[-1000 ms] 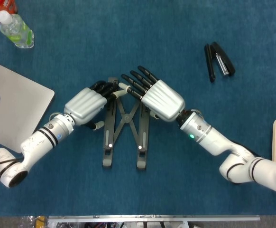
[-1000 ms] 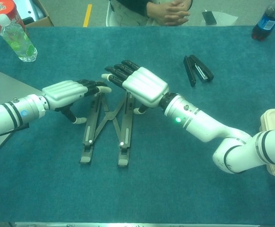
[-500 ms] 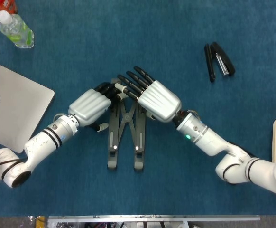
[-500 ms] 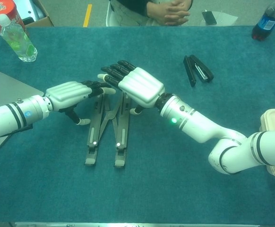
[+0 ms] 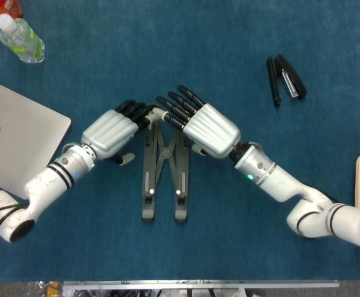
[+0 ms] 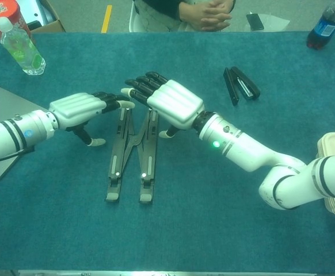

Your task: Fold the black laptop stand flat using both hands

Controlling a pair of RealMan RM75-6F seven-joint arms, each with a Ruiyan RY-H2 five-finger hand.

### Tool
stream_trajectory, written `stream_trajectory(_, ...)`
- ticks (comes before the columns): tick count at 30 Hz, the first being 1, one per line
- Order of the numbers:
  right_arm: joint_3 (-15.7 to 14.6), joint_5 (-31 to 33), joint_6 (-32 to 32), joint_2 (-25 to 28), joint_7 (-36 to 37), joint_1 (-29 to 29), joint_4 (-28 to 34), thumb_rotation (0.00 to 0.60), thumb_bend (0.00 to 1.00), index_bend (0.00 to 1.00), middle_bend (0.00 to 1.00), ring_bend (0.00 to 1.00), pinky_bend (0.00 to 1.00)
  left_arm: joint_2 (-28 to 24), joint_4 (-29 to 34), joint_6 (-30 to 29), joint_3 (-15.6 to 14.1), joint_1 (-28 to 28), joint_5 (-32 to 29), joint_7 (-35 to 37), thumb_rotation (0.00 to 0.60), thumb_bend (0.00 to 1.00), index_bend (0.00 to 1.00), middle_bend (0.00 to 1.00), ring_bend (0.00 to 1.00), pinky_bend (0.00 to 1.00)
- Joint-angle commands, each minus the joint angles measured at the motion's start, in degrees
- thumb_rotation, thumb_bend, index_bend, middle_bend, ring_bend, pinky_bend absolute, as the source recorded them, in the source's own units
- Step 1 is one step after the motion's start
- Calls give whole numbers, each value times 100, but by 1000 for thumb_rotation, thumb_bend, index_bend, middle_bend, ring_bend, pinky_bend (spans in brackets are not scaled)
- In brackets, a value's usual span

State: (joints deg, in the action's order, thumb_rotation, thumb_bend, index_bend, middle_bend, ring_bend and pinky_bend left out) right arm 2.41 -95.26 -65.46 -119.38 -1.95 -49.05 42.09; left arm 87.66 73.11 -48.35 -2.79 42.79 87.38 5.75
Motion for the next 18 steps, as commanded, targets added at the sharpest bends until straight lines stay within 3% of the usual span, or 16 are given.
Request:
stream_trajectory(1,-42,-26,45,270,135,-8,365,600,31,0,0,0,48,-119,76,-41,10,-42,-50,-79,600,274,0,0,0,0)
stream_trajectory(18,-48,-139,1526,1977,2022,-1069,2167,600,34,0,0,0,49,-1546,1451,-1047,273,-819,-817,-905,600,274,0,0,0,0)
